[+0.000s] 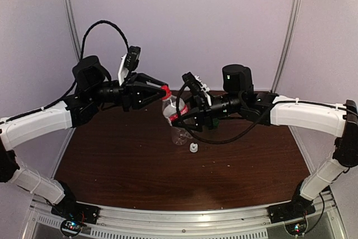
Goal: Unscrew the bottle caps
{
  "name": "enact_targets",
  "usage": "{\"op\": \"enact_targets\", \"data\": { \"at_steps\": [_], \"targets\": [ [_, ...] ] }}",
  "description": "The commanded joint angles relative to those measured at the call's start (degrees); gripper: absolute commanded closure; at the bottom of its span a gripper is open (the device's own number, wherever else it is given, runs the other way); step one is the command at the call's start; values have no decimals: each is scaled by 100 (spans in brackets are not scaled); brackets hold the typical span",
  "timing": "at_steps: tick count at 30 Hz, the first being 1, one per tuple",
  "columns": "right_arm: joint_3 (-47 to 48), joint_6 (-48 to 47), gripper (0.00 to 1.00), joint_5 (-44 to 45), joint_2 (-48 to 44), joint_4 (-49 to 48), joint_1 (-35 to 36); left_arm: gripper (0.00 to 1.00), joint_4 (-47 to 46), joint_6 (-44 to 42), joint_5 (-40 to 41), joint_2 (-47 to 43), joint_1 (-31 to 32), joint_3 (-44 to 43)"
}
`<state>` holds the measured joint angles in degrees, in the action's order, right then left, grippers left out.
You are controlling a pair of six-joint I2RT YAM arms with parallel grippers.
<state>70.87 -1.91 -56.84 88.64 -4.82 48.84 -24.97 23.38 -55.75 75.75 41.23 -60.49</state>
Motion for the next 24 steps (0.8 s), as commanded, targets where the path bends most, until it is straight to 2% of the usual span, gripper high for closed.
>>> {"op": "enact_targets", "data": {
  "at_steps": [1, 5, 9, 12, 16, 21, 24],
  "targets": [
    [-54, -2, 47, 2317, -300, -91, -9, 83, 1079, 42, 1942, -79, 188, -395],
    [-358, -129, 47, 3985, -448, -414, 170, 78, 2117, 219, 4137, -100, 608, -808],
    [-553, -349, 46, 4968, -454, -703, 398, 74, 2161, 562, 4882, -17, 827, -905],
    [-583, -460, 46, 5189, -444, -739, 489, 68, 2146, 615, 4935, 83, 844, -969],
    [-637, -485, 44, 5015, -519, -731, 495, 54, 2019, 394, 4694, 80, 844, -943],
    [-760, -585, 42, 4344, -696, -664, 474, 33, 1972, -276, 4461, -212, 842, -752],
    [-764, -683, 41, 3808, -768, -480, 444, 23, 1968, -790, 4030, -447, 838, -639]
  ]
}}
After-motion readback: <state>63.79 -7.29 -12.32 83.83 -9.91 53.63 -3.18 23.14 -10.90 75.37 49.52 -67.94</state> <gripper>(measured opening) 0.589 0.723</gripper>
